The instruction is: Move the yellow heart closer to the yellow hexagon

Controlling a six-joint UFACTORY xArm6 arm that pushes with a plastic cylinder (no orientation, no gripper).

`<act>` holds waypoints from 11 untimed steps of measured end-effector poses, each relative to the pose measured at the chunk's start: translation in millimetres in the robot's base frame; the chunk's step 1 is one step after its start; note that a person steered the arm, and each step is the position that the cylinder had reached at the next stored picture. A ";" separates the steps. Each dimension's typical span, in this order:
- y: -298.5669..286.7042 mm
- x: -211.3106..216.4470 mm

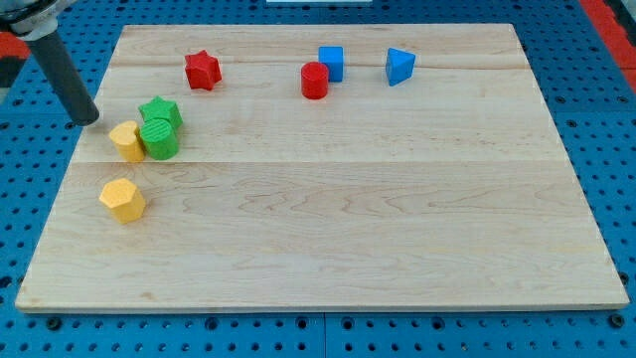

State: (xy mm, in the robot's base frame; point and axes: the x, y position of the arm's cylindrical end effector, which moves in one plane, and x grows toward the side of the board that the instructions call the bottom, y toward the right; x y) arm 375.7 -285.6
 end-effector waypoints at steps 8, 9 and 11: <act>62.7 44.8; 56.3 51.9; 39.6 88.5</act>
